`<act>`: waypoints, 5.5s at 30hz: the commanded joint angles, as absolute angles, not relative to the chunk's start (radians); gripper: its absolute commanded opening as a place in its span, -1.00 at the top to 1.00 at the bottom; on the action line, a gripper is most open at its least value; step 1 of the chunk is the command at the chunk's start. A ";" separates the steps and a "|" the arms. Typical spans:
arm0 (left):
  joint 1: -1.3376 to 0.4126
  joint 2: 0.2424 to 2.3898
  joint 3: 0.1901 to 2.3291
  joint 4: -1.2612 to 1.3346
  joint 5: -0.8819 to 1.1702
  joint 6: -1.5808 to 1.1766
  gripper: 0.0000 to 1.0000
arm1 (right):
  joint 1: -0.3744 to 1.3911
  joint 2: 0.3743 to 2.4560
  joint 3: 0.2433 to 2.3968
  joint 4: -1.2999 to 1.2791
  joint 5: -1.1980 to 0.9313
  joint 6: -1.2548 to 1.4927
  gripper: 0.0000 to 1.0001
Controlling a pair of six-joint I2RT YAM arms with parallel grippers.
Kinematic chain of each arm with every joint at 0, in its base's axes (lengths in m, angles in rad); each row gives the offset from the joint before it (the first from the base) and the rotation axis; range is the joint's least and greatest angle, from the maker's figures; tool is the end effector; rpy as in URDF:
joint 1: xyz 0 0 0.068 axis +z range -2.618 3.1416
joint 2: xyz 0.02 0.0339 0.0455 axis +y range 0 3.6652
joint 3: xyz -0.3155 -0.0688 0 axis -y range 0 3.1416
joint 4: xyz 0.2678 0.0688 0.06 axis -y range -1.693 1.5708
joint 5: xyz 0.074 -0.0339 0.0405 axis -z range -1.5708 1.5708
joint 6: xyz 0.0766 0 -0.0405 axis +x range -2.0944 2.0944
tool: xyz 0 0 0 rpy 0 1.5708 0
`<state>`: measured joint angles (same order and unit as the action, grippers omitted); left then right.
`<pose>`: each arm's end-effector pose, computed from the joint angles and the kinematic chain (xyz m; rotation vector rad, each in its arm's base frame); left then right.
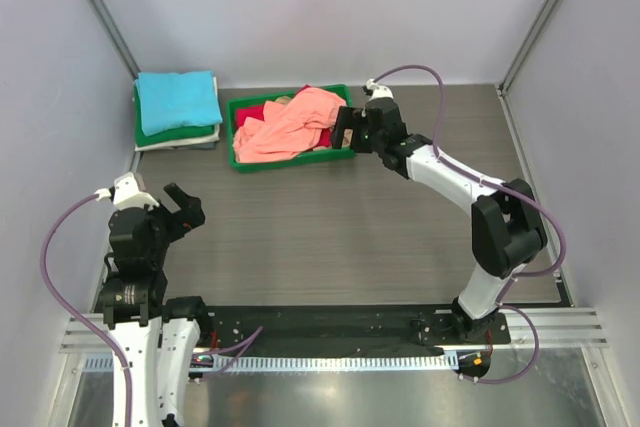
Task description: Fold and stack the t-shirts
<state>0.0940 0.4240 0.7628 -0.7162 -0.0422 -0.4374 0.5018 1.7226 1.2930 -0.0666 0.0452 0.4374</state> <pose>0.1042 0.0131 0.3334 -0.5396 1.8763 -0.1860 0.4124 0.2223 0.2967 -0.0395 2.1091 0.5262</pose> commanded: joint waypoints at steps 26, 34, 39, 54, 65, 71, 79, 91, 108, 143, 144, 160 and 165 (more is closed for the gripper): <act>0.100 0.400 0.779 -0.692 -0.037 -0.428 -0.99 | 0.578 2.318 2.129 -0.293 0.331 0.322 -0.99; 0.106 0.399 0.778 -0.690 -0.032 -0.428 -1.00 | 0.580 2.511 2.362 -0.377 0.348 0.246 -0.94; 0.107 0.397 0.778 -0.689 -0.029 -0.428 -1.00 | 0.581 2.519 2.401 -0.371 0.331 0.206 0.66; 0.109 0.399 0.778 -0.690 -0.037 -0.428 -1.00 | 0.699 1.840 2.229 -0.301 0.380 0.081 0.97; 0.109 0.536 0.825 -0.670 -0.046 -0.520 -1.00 | 0.559 1.160 1.300 -0.595 0.753 0.452 -0.99; 0.088 0.899 0.946 -0.545 -0.006 -0.543 -0.97 | 0.443 1.066 1.209 -0.661 0.669 0.482 -0.99; -0.164 1.244 1.132 -0.519 -0.084 -0.528 -0.80 | 0.445 1.147 1.129 -0.594 0.393 0.465 -0.99; -0.296 1.158 1.074 -0.616 -0.066 -0.457 -0.89 | 0.445 1.652 1.215 -0.519 0.210 0.380 -0.99; -0.296 0.703 0.882 -0.730 -0.187 -0.325 -0.99 | 0.477 2.030 1.411 -0.532 0.189 0.377 0.97; -0.296 0.689 0.874 -0.724 -0.195 -0.336 -1.00 | 0.522 2.402 2.357 -0.430 -0.092 0.444 -0.82; -0.296 0.690 0.874 -0.724 -0.192 -0.336 -0.99 | 0.520 2.389 2.356 -0.463 -0.060 0.427 -0.85; -0.296 0.710 0.890 -0.744 -0.190 -0.347 -0.99 | 0.364 2.227 2.062 -0.431 0.259 0.216 -0.96; -0.296 0.706 0.902 -0.779 -0.198 -0.356 -0.99 | 0.364 2.333 2.123 -0.413 0.163 0.247 -0.90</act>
